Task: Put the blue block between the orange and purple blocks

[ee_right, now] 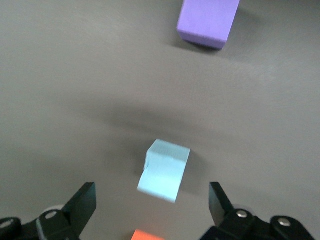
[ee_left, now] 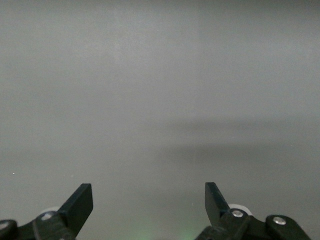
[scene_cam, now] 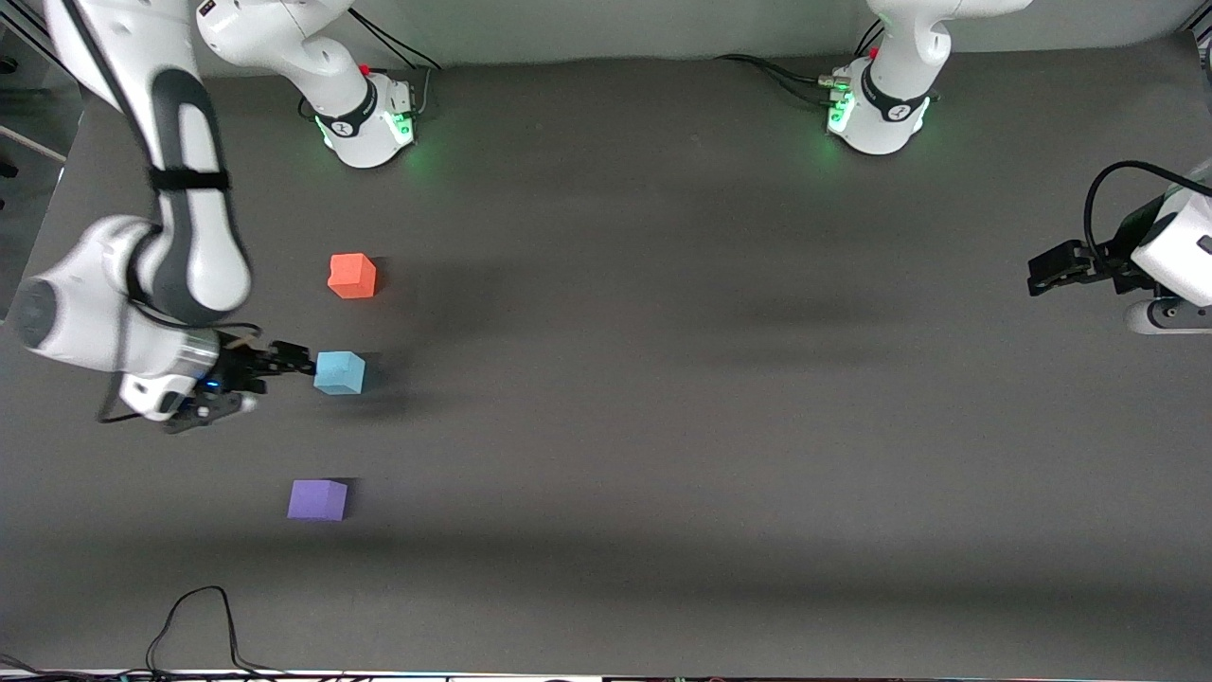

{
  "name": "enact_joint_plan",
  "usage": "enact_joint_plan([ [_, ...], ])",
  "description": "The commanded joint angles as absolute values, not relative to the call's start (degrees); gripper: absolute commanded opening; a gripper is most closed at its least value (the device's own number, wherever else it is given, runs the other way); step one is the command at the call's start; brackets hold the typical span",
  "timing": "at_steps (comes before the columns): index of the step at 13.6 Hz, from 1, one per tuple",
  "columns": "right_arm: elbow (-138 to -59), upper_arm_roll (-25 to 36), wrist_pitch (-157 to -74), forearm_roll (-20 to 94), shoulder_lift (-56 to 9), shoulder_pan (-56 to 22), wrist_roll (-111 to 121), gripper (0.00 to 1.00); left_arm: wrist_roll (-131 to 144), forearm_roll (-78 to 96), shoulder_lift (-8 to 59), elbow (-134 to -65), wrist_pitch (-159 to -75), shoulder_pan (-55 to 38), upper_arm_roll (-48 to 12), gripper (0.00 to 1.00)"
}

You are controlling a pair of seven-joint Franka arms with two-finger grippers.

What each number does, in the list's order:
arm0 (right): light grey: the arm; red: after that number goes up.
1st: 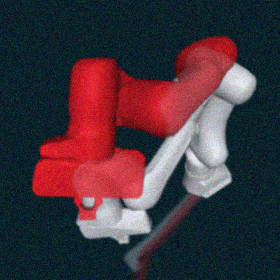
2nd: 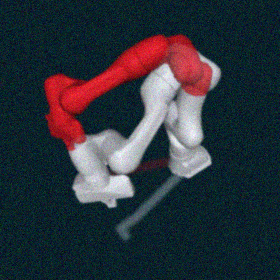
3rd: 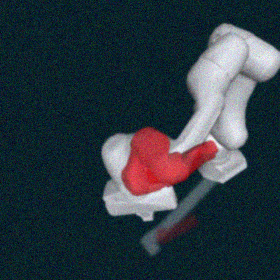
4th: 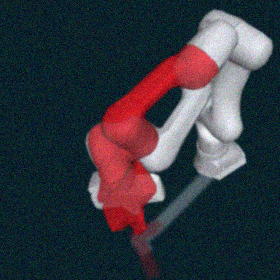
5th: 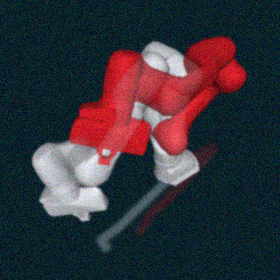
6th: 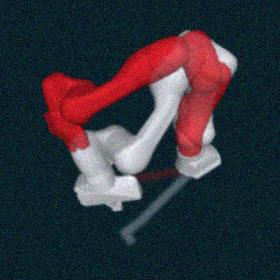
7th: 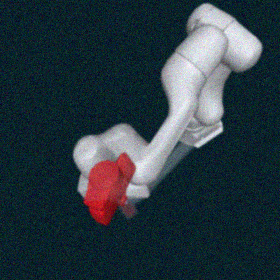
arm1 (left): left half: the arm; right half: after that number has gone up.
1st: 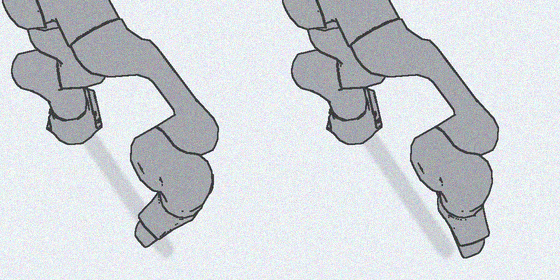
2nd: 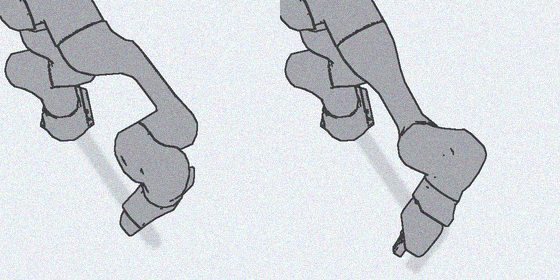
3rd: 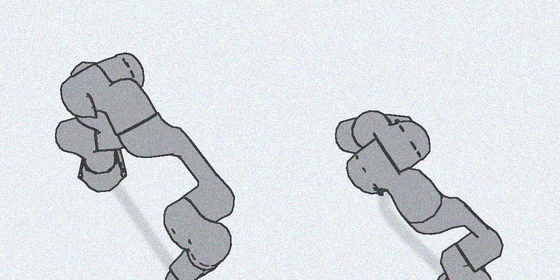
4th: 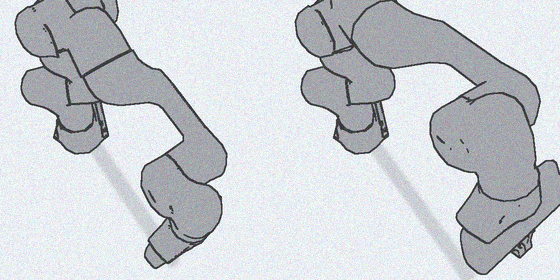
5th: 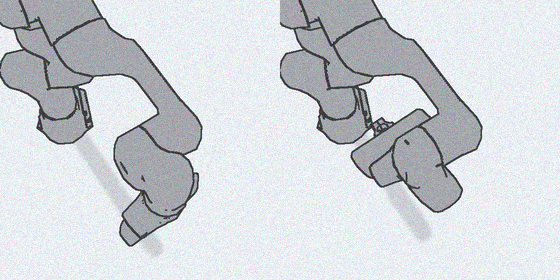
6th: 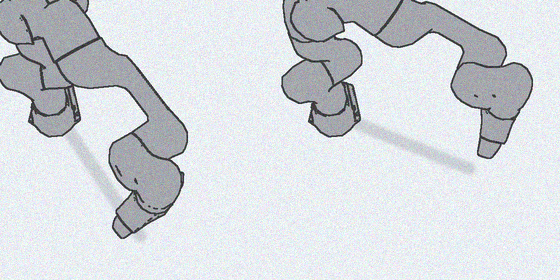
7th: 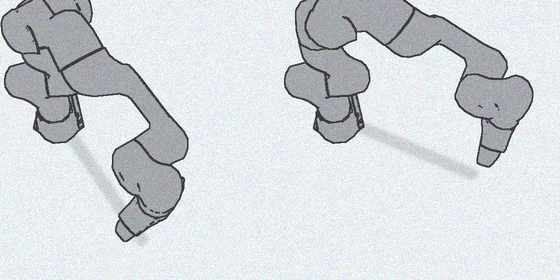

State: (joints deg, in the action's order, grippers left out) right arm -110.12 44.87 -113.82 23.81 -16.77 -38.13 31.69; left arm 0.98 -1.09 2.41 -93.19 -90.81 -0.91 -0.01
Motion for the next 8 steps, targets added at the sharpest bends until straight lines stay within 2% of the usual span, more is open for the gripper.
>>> enact_joint_plan([
  [1, -102.95, 44.21, -103.58, 16.63, -10.04, -38.76, 23.32, 1.00, 0.18, -0.79, 2.64, -92.64, -91.14, -1.14, 0.35, 1.00],
  [6, -86.07, 44.38, -86.86, 13.28, -8.61, -43.59, 13.37, 1.00, 0.18, -0.79, 2.64, -92.64, -91.14, -1.14, 0.35, 1.00],
  [8, -84.21, 44.30, -83.16, 13.10, -8.61, -44.03, 12.14, 1.00, 0.18, -0.79, 2.64, -92.64, -91.14, -1.14, 0.35, 1.00],
])
